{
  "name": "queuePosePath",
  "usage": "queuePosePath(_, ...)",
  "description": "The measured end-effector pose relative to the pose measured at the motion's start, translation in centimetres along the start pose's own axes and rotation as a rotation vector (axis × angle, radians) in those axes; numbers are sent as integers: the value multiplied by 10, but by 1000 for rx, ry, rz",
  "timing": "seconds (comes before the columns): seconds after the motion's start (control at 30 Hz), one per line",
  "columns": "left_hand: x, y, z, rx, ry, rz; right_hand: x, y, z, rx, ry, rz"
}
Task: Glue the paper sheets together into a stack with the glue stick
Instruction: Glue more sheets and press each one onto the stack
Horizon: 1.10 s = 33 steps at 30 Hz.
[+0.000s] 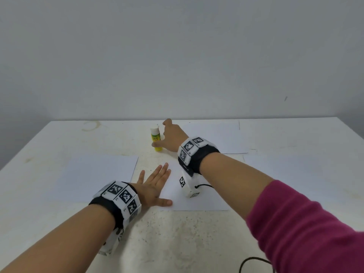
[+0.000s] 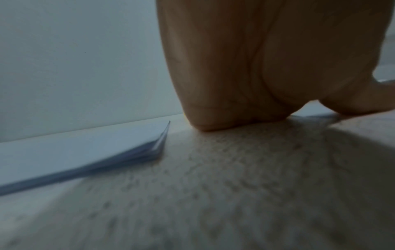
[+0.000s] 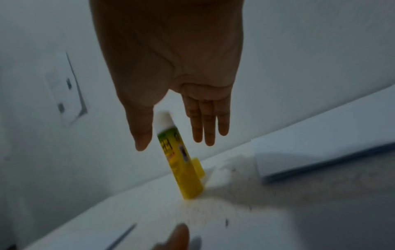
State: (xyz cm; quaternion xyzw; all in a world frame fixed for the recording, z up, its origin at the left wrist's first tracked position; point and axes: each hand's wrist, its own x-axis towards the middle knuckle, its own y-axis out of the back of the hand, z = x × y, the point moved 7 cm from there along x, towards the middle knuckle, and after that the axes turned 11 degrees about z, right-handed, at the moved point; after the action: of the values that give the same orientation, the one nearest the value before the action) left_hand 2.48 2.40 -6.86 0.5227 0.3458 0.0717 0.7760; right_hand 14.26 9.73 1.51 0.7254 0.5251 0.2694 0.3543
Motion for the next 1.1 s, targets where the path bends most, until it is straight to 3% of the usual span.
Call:
queuePosePath(0.1,-1,1,0,6,13,-4,-21,30,19,-5,15,-20)
queuePosePath(0.17,-2,2,1,1,15,-4,-38,52,49,-171,2,-64)
queuePosePath(0.27,-4,3,4,-17,19,-18,-71,84,121,-419,-165,-165)
queuePosePath(0.4,-5,5,7,0,35,-11,-123,120,198,-573,-379,-266)
queuePosePath(0.5,-4,3,5,26,26,-17,-159,128,233,-622,-469,-265)
queuePosePath(0.67,-5,4,4,45,80,-19,-179,117,254,-559,-487,-332)
queuePosePath(1.1,-3,3,3,34,42,-15,-172,147,251,-380,-437,-47)
